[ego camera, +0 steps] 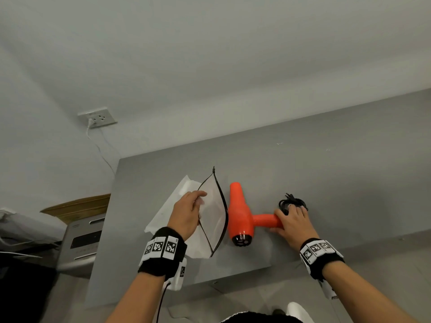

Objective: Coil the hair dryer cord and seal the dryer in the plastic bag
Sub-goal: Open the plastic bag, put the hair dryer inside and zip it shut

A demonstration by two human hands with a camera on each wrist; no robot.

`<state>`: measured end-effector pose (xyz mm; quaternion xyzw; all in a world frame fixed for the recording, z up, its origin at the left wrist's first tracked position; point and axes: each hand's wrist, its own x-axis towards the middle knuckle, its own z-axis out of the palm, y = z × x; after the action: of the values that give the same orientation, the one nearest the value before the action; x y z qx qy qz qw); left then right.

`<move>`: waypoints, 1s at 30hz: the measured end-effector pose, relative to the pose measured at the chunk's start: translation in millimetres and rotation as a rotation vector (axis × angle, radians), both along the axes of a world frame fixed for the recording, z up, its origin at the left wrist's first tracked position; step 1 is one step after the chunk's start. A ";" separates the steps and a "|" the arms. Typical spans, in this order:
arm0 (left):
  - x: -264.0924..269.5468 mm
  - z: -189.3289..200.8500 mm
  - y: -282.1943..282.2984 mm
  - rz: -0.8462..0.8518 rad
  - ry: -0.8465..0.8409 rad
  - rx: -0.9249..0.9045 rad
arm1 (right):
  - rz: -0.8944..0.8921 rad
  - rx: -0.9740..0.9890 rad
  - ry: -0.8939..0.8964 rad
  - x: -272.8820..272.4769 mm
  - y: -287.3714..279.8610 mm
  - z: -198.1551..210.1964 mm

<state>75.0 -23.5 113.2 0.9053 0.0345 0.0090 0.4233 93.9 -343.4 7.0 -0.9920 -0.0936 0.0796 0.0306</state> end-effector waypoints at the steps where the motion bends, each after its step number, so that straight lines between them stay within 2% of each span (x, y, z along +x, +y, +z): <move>1: 2.2 -1.9 1.9 0.010 0.008 -0.001 | 0.030 0.005 -0.025 0.9 -0.6 3.3; 5: 12.2 -12.1 10.8 0.029 0.005 0.037 | 0.074 0.055 -0.057 -0.9 5.1 29.1; 9: 23.2 -25.4 22.0 0.039 -0.016 0.130 | -0.063 0.273 -0.022 -10.4 13.1 60.6; 11: 27.3 -31.0 25.5 0.044 0.000 0.175 | -0.166 0.482 -0.024 -18.0 16.1 79.6; 14: 32.9 -35.8 27.9 0.043 0.020 0.223 | -0.310 0.950 0.019 -30.3 24.5 109.4; 17: 38.4 -33.2 24.1 0.041 0.020 0.227 | -0.405 1.323 0.168 -42.1 33.2 138.7; 19: 42.9 -25.8 18.5 0.040 -0.007 0.209 | -0.403 1.474 0.262 -47.8 38.6 152.7; 22: 51.5 -11.0 9.0 0.016 -0.088 0.169 | -0.384 1.539 0.375 -55.5 46.7 156.6; 24: 56.4 -3.9 7.1 -0.009 -0.123 0.206 | -0.398 1.531 0.430 -59.1 51.4 153.6; 30: 50.8 13.2 4.7 -0.097 -0.133 0.270 | -0.448 1.504 0.492 -55.7 51.7 147.5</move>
<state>125.8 -18.8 126.4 0.9520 -0.0392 0.0532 0.2988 38.1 -291.6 154.5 -0.6558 0.0875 0.2026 0.7219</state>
